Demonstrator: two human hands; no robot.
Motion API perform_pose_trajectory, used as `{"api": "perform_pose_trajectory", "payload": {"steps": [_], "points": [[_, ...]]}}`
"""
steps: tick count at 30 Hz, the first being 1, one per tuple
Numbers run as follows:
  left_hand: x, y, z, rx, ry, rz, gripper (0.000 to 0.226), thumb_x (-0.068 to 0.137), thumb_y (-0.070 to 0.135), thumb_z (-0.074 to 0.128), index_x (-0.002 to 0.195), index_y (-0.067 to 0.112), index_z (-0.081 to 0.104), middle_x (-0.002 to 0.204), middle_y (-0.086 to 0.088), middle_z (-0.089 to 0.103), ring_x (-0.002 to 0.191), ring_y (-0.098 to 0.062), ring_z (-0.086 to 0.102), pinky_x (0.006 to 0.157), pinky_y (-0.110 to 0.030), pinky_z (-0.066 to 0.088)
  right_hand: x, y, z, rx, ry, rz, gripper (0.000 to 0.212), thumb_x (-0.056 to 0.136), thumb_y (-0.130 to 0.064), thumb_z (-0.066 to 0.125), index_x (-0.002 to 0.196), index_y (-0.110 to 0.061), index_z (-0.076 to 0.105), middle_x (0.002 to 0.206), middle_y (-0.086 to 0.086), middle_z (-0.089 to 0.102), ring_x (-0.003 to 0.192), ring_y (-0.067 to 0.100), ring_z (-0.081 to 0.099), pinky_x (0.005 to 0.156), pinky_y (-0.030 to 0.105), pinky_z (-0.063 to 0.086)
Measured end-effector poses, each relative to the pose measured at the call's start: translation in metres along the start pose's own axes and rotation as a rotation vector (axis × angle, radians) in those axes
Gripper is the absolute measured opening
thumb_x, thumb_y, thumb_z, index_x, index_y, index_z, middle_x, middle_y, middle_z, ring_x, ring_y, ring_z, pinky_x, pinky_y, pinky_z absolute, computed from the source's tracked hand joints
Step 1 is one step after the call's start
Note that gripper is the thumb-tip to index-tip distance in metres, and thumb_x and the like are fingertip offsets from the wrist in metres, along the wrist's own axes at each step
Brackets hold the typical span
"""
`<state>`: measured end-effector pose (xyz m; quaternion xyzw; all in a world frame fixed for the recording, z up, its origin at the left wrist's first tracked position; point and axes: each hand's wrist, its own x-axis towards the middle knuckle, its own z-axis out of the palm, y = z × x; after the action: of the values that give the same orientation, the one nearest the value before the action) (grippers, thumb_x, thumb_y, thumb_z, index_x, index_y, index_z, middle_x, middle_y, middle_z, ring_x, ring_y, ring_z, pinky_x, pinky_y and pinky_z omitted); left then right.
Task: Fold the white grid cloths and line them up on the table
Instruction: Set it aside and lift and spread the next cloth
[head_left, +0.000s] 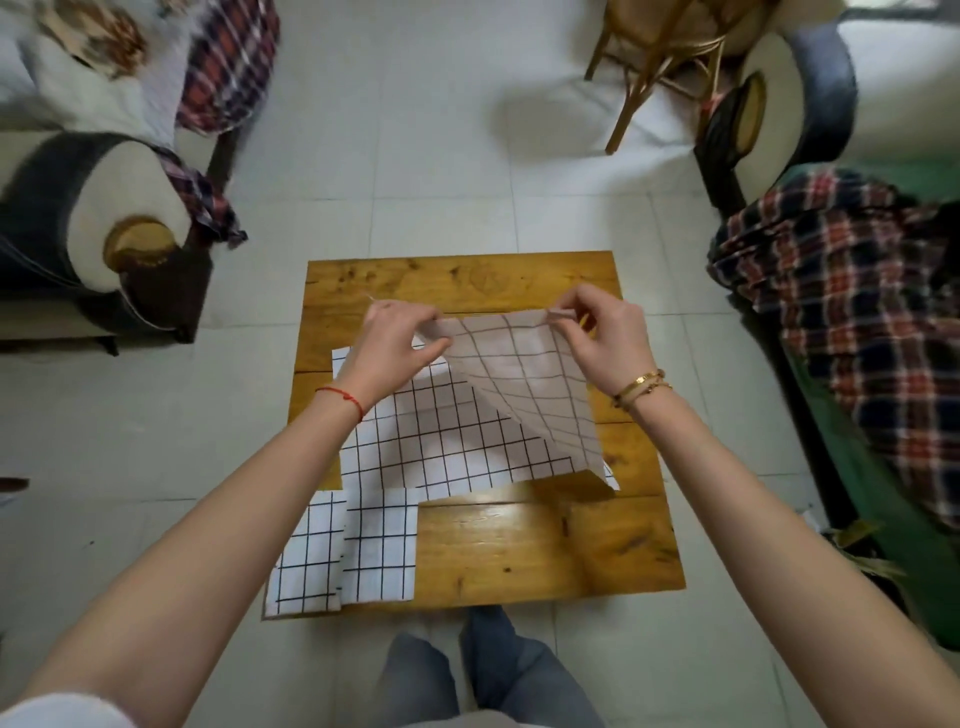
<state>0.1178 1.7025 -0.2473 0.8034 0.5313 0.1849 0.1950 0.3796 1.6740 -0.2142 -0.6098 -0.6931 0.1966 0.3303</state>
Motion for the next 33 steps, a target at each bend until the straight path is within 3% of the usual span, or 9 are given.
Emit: {"api": "perform_pose_trajectory", "payload": {"steps": [3, 8, 13, 21, 25, 29, 31, 33], "points": [[0.004, 0.005, -0.024, 0.017, 0.045, -0.002, 0.012, 0.084, 0.034, 0.068, 0.088, 0.023, 0.065, 0.084, 0.016, 0.061, 0.086, -0.015, 0.062, 0.094, -0.048, 0.044, 0.006, 0.006, -0.024, -0.004, 0.053, 0.04, 0.008, 0.085, -0.023, 0.067, 0.083, -0.015, 0.066, 0.077, 0.001, 0.067, 0.072, 0.017, 0.059, 0.067, 0.03, 0.048], [0.005, 0.012, -0.055, 0.021, 0.148, -0.027, 0.008, 0.082, 0.033, 0.069, 0.088, 0.028, 0.066, 0.086, 0.016, 0.067, 0.084, -0.012, 0.065, 0.088, -0.049, 0.049, 0.008, 0.013, -0.051, -0.026, 0.095, 0.068, 0.01, 0.085, -0.025, 0.065, 0.082, -0.016, 0.064, 0.077, 0.0, 0.066, 0.071, 0.017, 0.059, 0.065, 0.028, 0.047], [-0.002, 0.023, -0.073, 0.038, 0.199, -0.034, 0.004, 0.086, 0.029, 0.066, 0.089, 0.029, 0.064, 0.084, 0.021, 0.061, 0.085, -0.01, 0.064, 0.09, -0.049, 0.049, 0.007, 0.009, -0.071, -0.026, 0.126, 0.056, 0.007, 0.084, -0.019, 0.066, 0.082, -0.012, 0.064, 0.074, -0.004, 0.063, 0.069, 0.013, 0.056, 0.064, 0.025, 0.043], [-0.019, 0.036, -0.096, 0.204, 0.315, -0.028, 0.009, 0.092, 0.026, 0.061, 0.092, 0.017, 0.063, 0.09, 0.001, 0.062, 0.083, -0.02, 0.059, 0.085, -0.042, 0.044, 0.007, -0.003, -0.099, -0.068, 0.143, 0.028, 0.006, 0.085, -0.019, 0.066, 0.087, -0.013, 0.064, 0.073, -0.007, 0.058, 0.066, 0.011, 0.051, 0.057, 0.01, 0.032], [-0.027, 0.04, -0.115, 0.267, 0.33, -0.03, 0.02, 0.095, 0.032, 0.057, 0.091, 0.014, 0.062, 0.087, -0.001, 0.06, 0.078, -0.022, 0.057, 0.081, -0.041, 0.045, 0.007, -0.008, -0.11, -0.048, 0.146, 0.048, 0.007, 0.085, -0.019, 0.066, 0.087, -0.013, 0.064, 0.074, -0.005, 0.058, 0.061, -0.002, 0.047, 0.055, 0.003, 0.03], [-0.039, 0.047, -0.137, 0.223, 0.289, 0.024, 0.017, 0.095, 0.028, 0.057, 0.092, 0.012, 0.06, 0.086, -0.001, 0.057, 0.077, -0.018, 0.053, 0.073, -0.036, 0.047, 0.004, -0.01, -0.123, -0.049, 0.128, 0.04, 0.011, 0.085, -0.021, 0.066, 0.09, -0.011, 0.066, 0.076, -0.002, 0.061, 0.063, -0.001, 0.048, 0.059, 0.016, 0.037], [-0.046, 0.051, -0.148, 0.176, 0.26, 0.041, 0.014, 0.094, 0.025, 0.059, 0.093, 0.011, 0.062, 0.086, -0.002, 0.061, 0.078, -0.016, 0.055, 0.071, -0.031, 0.047, 0.001, -0.015, -0.131, -0.037, 0.122, 0.027, 0.009, 0.086, -0.021, 0.066, 0.089, -0.012, 0.066, 0.078, 0.0, 0.062, 0.068, 0.009, 0.053, 0.065, 0.026, 0.043], [-0.053, 0.056, -0.157, 0.133, 0.232, 0.045, 0.012, 0.093, 0.024, 0.061, 0.095, 0.013, 0.064, 0.087, 0.002, 0.062, 0.079, -0.013, 0.056, 0.069, -0.022, 0.045, -0.002, -0.021, -0.139, -0.021, 0.116, 0.005, 0.006, 0.086, -0.019, 0.066, 0.089, -0.013, 0.067, 0.081, 0.002, 0.065, 0.072, 0.013, 0.056, 0.068, 0.026, 0.046]]}}
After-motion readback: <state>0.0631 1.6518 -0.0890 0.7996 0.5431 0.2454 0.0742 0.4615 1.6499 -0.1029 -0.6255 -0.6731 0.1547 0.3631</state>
